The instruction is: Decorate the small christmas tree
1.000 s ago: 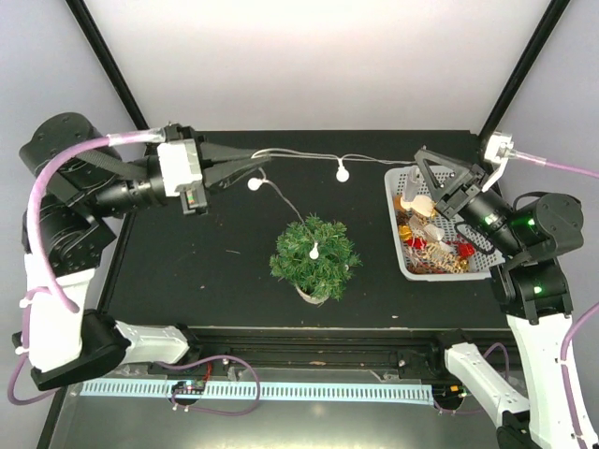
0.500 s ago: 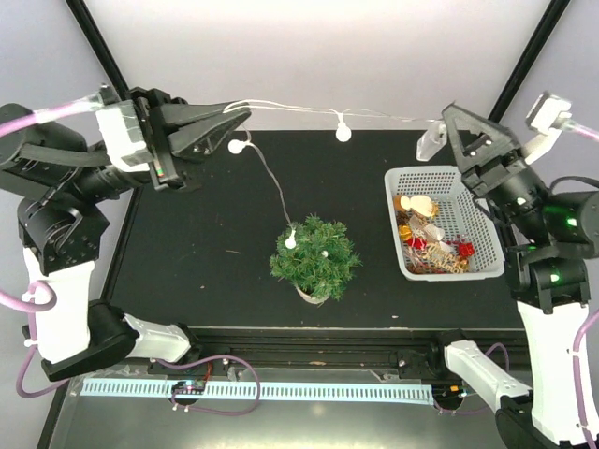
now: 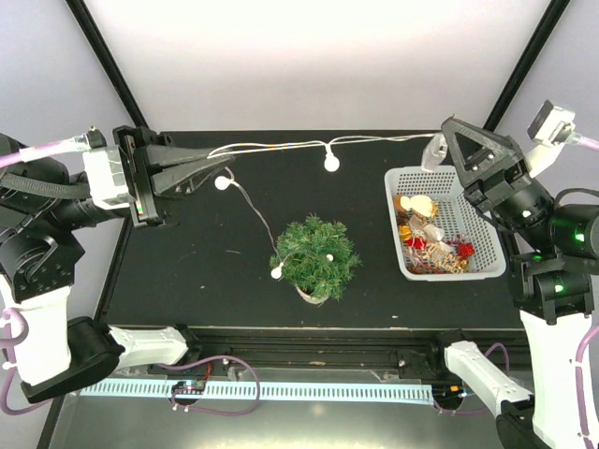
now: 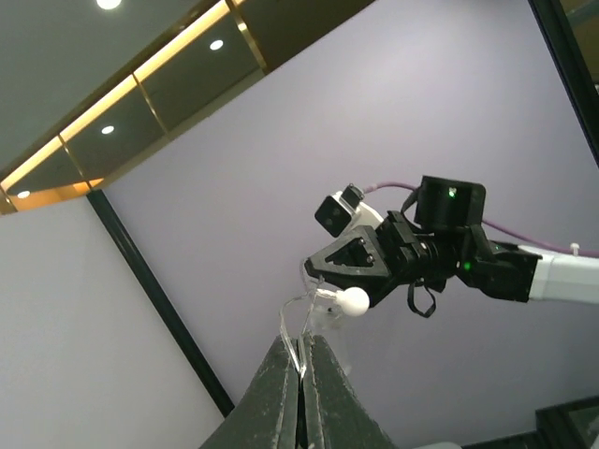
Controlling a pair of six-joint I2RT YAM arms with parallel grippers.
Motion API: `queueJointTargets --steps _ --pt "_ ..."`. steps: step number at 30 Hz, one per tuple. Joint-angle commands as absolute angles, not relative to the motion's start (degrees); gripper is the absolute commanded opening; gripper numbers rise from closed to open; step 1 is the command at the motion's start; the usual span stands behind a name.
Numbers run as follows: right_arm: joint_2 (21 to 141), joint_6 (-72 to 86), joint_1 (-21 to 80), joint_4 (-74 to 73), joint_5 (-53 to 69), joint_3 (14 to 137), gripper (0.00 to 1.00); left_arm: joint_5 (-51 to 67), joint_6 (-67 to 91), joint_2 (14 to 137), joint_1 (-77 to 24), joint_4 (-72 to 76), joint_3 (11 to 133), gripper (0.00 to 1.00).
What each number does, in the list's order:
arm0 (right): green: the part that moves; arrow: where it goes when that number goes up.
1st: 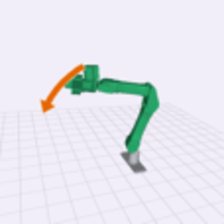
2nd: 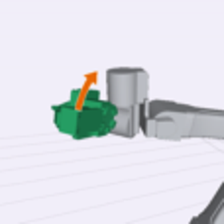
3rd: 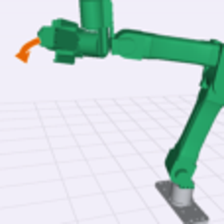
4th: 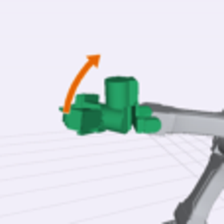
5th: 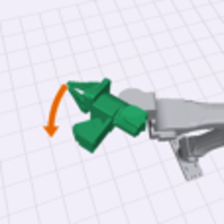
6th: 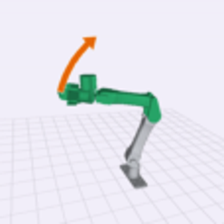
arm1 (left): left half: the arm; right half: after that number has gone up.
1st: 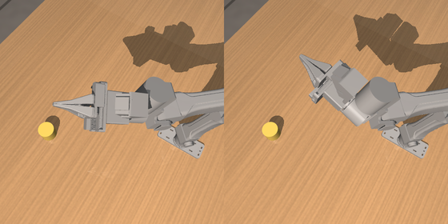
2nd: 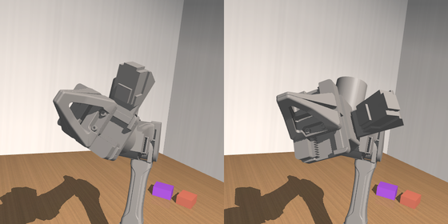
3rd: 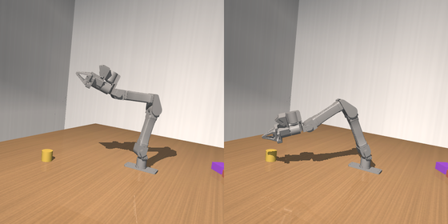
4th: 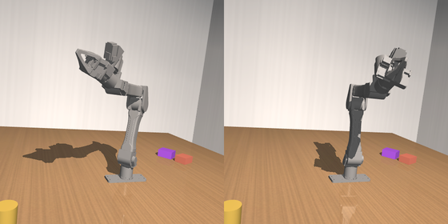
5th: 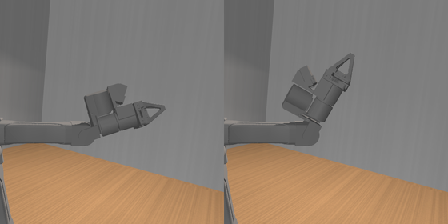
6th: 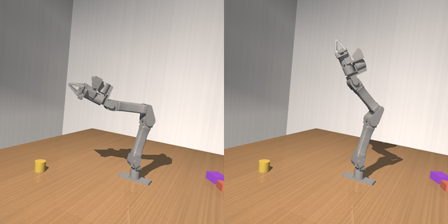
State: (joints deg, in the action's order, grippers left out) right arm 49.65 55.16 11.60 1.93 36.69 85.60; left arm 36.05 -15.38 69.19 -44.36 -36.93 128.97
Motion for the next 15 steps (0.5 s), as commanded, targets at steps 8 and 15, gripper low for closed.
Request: queueJointTargets --steps 8,15 --pt "49.3 55.0 11.1 1.0 33.7 84.0 0.01 34.2 -17.5 65.2 -44.4 -33.6 137.2 0.02" --pt "49.7 55.8 11.1 1.4 33.5 85.2 0.01 33.8 -17.0 65.7 -44.3 -32.4 141.7 0.01"
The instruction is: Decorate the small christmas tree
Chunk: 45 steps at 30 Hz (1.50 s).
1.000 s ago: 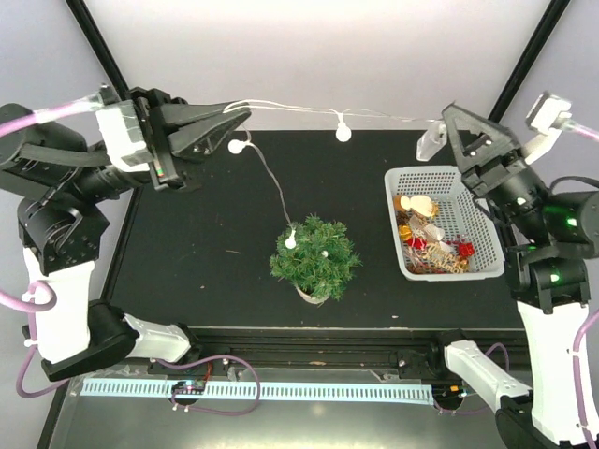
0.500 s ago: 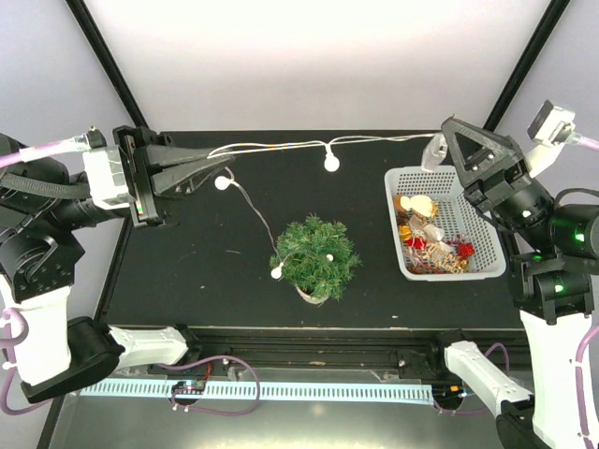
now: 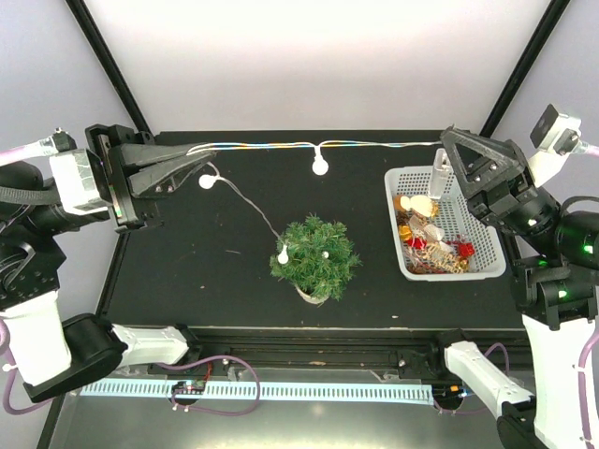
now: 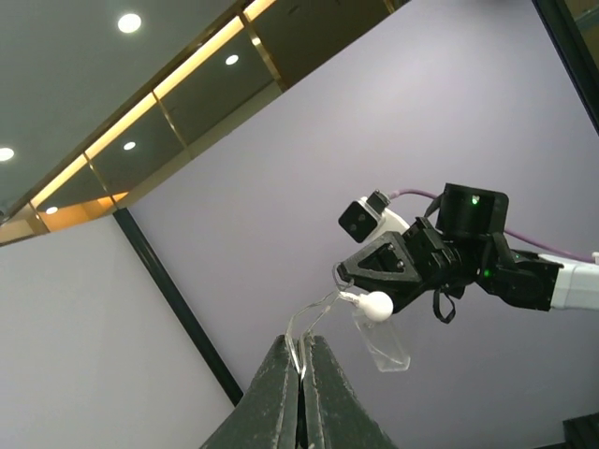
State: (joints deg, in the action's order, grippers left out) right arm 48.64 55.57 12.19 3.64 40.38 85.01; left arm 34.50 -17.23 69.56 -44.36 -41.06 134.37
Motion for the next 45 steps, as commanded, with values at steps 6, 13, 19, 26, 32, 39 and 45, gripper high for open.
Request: queueJointTargets --steps 6,13,19,26,32,39,45 --pt "49.4 56.5 11.1 2.0 33.6 83.9 0.01 33.8 -16.9 65.4 -44.0 -32.7 142.5 0.02" --pt "49.6 55.8 11.1 2.1 33.5 83.1 0.01 32.6 -16.8 66.4 -43.5 -30.7 147.6 0.02" --pt "50.2 55.6 11.1 2.5 33.6 83.4 0.01 32.7 -15.7 67.1 -42.7 -30.3 149.4 0.02" --pt "50.4 55.7 11.1 3.2 33.7 82.8 0.01 32.3 -15.3 67.7 -41.9 -29.3 151.7 0.02" --pt "50.8 55.9 11.1 3.5 33.9 82.4 0.01 32.0 -15.0 68.0 -41.2 -29.6 153.3 0.01" --pt "48.7 53.9 11.1 1.3 34.1 77.9 0.01 31.7 -17.2 65.2 -41.2 -33.8 145.9 0.02" --pt "43.5 50.5 11.0 -1.0 34.0 69.1 0.01 30.0 -21.7 60.6 -41.2 -39.7 133.4 0.02"
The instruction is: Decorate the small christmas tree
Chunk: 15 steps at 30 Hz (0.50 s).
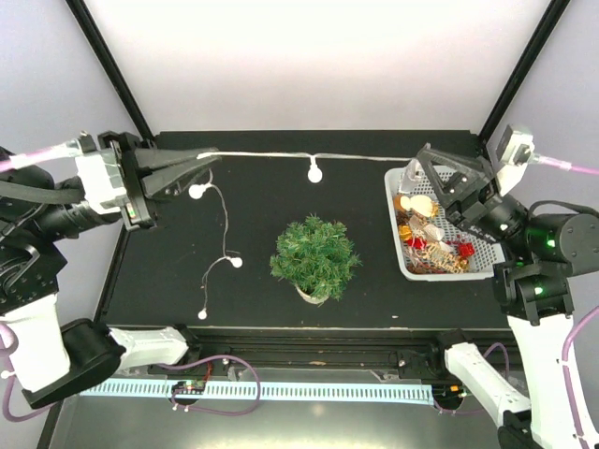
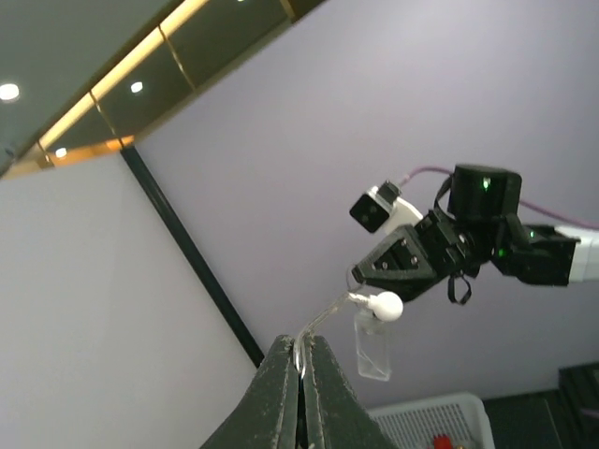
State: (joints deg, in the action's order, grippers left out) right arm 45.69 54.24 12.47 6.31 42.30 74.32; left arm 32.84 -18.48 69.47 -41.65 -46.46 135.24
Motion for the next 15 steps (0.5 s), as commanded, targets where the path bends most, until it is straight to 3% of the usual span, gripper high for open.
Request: queueJointTargets --steps 1,15 --pt "42.6 49.7 11.1 -1.9 33.9 67.8 0.01 29.1 -22.4 59.8 -41.2 -41.0 131.6 0.02" --pt "33.7 44.1 11.1 -7.9 30.8 50.8 0.01 20.2 -28.9 53.6 -41.2 -43.4 103.8 0.02"
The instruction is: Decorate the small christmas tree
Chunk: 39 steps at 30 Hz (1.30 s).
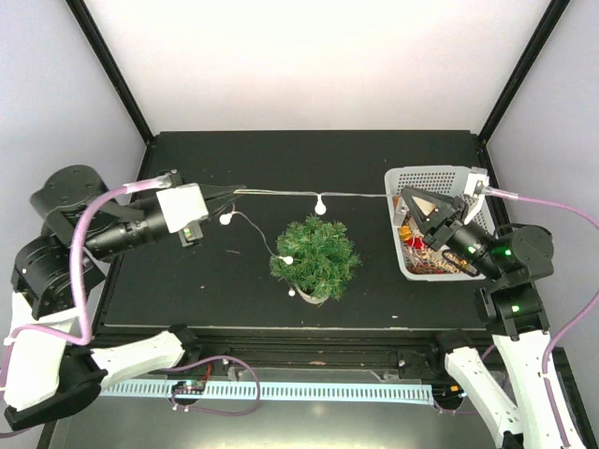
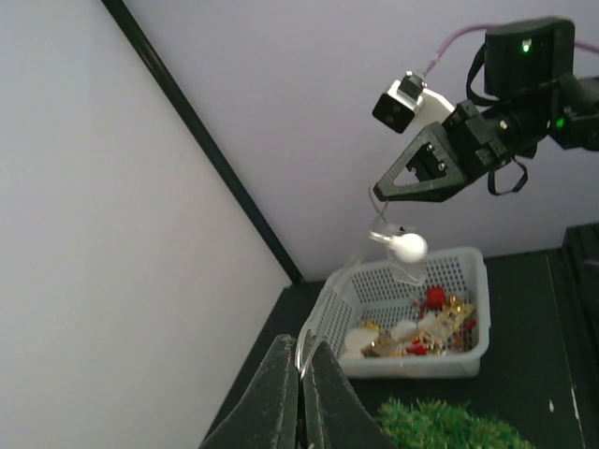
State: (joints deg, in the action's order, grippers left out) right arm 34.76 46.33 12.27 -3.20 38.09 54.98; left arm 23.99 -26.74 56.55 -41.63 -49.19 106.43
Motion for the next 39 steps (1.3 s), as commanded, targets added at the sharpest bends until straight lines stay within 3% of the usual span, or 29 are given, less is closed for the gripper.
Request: queueJointTargets --steps 1,21,39 --pt "33.5 43.9 11.1 -7.8 30.3 49.9 0.01 20.0 -29.0 53.8 -41.2 -43.3 102.9 0.02" --pt "37.5 36.0 11.2 -12.4 21.7 43.2 0.01 14.4 -27.4 56.5 -37.7 -41.5 92.9 0.02" --pt "50.4 31.4 19.9 -14.5 10.6 46.2 0.01 25.5 -20.2 59.4 -24.9 -30.9 74.5 0.01"
